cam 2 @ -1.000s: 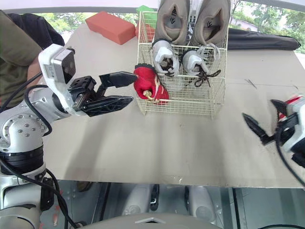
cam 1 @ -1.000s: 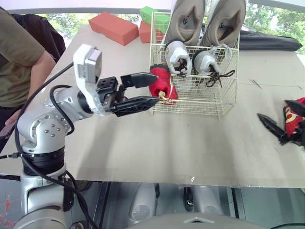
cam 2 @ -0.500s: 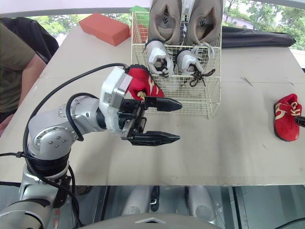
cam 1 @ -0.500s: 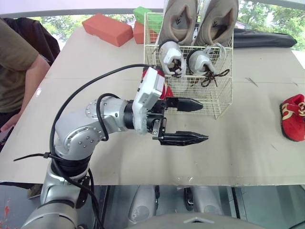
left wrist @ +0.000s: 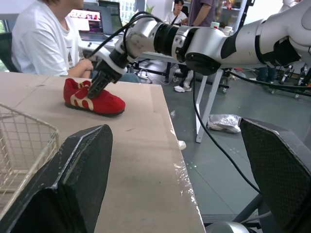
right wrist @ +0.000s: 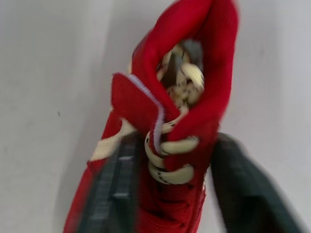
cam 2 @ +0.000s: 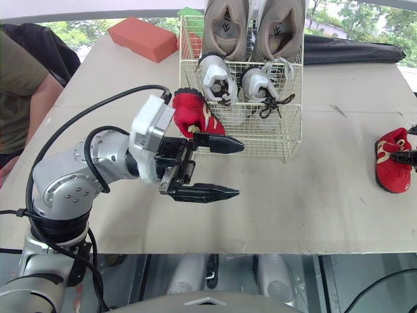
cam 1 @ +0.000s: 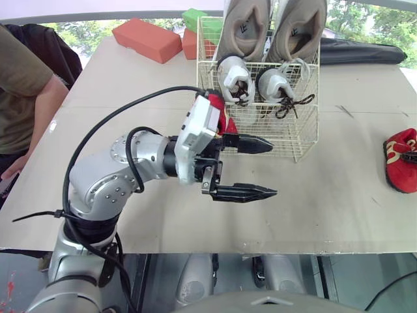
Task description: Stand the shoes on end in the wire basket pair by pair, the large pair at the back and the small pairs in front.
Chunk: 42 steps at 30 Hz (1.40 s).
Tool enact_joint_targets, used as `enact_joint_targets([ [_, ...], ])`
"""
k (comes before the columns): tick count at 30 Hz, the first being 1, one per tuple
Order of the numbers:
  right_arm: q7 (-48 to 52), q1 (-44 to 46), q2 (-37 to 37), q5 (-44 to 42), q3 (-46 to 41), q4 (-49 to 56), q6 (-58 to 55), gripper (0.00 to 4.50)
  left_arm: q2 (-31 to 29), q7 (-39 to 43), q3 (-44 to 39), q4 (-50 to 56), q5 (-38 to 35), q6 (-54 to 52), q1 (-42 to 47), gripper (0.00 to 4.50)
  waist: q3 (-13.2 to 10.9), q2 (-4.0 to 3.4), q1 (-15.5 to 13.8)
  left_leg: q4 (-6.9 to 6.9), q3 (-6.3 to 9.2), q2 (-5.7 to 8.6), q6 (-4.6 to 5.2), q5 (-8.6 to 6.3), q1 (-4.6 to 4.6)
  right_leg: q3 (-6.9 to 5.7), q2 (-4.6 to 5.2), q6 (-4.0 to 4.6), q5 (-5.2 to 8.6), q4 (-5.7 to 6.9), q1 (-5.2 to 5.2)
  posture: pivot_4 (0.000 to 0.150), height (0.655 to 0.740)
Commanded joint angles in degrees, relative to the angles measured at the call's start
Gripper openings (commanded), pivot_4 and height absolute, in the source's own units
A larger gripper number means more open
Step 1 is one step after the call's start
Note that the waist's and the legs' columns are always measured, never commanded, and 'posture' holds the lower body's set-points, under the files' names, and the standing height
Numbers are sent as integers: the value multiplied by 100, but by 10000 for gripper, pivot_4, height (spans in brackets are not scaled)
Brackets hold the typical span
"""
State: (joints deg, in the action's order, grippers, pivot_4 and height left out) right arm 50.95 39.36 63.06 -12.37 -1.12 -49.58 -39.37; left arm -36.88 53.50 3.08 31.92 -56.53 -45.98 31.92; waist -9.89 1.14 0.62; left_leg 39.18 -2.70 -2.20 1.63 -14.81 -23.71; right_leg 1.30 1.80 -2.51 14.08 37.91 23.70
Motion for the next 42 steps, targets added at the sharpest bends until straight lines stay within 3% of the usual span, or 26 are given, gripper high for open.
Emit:
enact_joint_targets([
  [1,170,-121,164,-39,-321,75,-37,353,-58,68,-262,45,-126,104,-71,45000,0,0,6,0,2,-1,0,0,1,0,0,0,0,0,0,1500,7400],
  [3,111,-509,265,-252,-822,498,45,353,-94,137,-340,-15,-169,85,-164,45000,0,0,-13,0,3,0,0,0,2,0,0,0,0,3,0,1500,7400],
  [6,45,-1661,-7,-808,-2245,2047,841,353,-207,342,-363,-74,-75,141,-313,45000,1,-7,-42,-2,2,-2,0,0,-3,-12,0,-1,1,5,2,1500,7400],
  [9,-371,-2803,-1108,-1922,-3955,4891,493,353,61,79,-188,-17,200,352,-381,45000,2,-11,-20,-7,11,-5,0,0,0,-9,-2,-3,1,7,1,1500,7400],
  [12,-1293,-3128,-2282,-2989,-4690,7004,551,353,507,-293,-266,-73,-3,372,-411,45000,5,-19,11,-8,26,-9,-2,-1,5,-5,-8,-8,-1,12,-1,1500,7400],
  [15,-2937,-3046,-3394,-3444,-4192,9183,579,353,884,-379,-559,-61,-212,648,-559,45000,8,-23,27,-6,26,-12,-2,0,6,-6,0,-10,-3,20,-1,1500,7400],
  [18,-3761,-2722,-4102,-2413,-2826,10111,1103,353,842,-646,-966,10,-679,505,-794,45000,9,-23,55,-2,21,-11,-3,0,12,-1,-4,-9,-3,26,0,1500,7400],
  [22,-3893,-2666,-4536,-1054,-1143,9951,1938,353,490,-579,-1298,182,-783,497,-1405,45000,13,-21,24,-2,16,-7,-3,0,14,0,-1,-7,-2,25,1,1500,7400],
  [24,-3872,-2707,-4769,-323,-554,9370,2815,353,289,-441,-1528,198,-695,650,-1761,45000,14,-17,-3,-2,16,-6,-5,1,7,-4,4,-6,-2,14,2,1500,7400],
  [30,-3936,-2759,-5135,1020,72,7510,5195,353,1,-480,-1978,376,-627,917,-2391,45000,16,-12,-3,-2,10,-4,-4,1,3,-3,18,0,1,4,2,1500,7400],
  [38,-3844,-3099,-5325,1330,431,5670,6741,353,-57,-745,-2209,553,-536,1166,-2768,45000,16,-13,23,-7,12,-10,-4,0,11,-3,12,2,0,13,1,1500,7400],
  [39,-3743,-3138,-5309,1254,476,5446,6798,5631,-69,-734,-2204,570,-500,1192,-2827,45000,16,-13,23,-7,9,-11,-3,0,13,0,13,5,2,13,0,1500,7400],
  [41,-3573,-3266,-5301,1032,485,5103,6897,9869,-56,-774,-2183,586,-459,1229,-2873,45000,20,-8,22,-7,9,-12,-3,0,13,0,13,5,2,14,0,1500,7400],
  [42,-3514,-3328,-5309,924,474,5003,6904,14711,-36,-817,-2183,586,-465,1237,-2878,45000,22,-4,22,-7,10,-12,-3,0,17,-1,13,6,2,13,-2,1500,7400],
])
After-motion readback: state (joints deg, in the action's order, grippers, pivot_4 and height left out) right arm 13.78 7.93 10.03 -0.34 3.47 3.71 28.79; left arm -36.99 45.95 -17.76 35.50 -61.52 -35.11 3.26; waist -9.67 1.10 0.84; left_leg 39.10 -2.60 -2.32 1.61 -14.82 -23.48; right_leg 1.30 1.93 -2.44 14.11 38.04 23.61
